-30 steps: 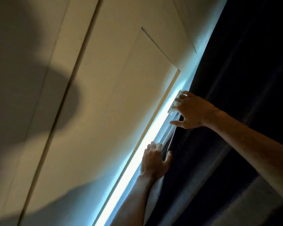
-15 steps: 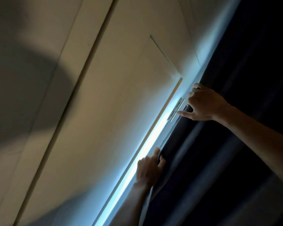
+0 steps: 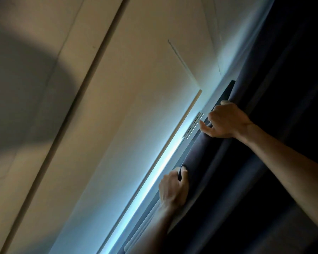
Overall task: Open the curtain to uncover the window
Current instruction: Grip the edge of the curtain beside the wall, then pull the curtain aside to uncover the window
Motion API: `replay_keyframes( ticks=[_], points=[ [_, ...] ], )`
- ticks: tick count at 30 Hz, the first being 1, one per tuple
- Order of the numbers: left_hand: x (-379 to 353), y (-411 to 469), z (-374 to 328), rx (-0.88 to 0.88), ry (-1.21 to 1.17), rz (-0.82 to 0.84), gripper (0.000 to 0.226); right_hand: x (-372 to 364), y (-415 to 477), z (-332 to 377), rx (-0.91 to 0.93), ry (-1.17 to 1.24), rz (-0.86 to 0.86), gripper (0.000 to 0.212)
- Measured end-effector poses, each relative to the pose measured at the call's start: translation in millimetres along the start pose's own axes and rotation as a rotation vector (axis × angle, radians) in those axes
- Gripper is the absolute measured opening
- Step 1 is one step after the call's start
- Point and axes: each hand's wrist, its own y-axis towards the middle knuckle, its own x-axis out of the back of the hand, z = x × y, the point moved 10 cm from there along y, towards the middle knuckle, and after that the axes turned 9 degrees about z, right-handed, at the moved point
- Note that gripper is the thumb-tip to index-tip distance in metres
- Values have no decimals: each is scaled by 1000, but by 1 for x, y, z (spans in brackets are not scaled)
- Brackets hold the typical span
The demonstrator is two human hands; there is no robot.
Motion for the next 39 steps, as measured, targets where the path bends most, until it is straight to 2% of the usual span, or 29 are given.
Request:
replay_keyframes(
  ticks=[4, 8, 13, 16, 21, 24, 27, 30, 35, 39],
  points=[
    [2, 5, 12, 129, -33, -55, 68, 0, 4, 0, -20, -3, -38, 58],
    [5, 9, 17, 126, 6, -88, 66, -6, 6, 0, -19, 5, -20, 61],
    [11, 8, 6, -40, 101, -211, 68, -8, 1, -3, -54, 12, 6, 60],
    [1, 7, 1, -172, 166, -193, 55, -10, -14, -9, -90, -2, 28, 60],
    [-29, -16, -19, -318, 220, -179, 48, -9, -50, -23, -133, 9, 50, 60],
    [-55, -34, -26, -269, 202, -195, 45, -6, -78, -30, -148, -4, 53, 58],
    [-83, -57, -32, -209, 135, -221, 50, 7, -109, -36, -170, -20, -29, 50],
    [-107, -83, -43, -146, 91, -240, 43, 10, -132, -40, -130, 19, -44, 45],
    [-128, -111, -56, -81, 9, -274, 48, 17, -171, -53, -148, 58, -80, 50],
    [-151, -133, -72, -82, 65, -229, 47, 28, -212, -66, -188, 70, -112, 52]
  ],
)
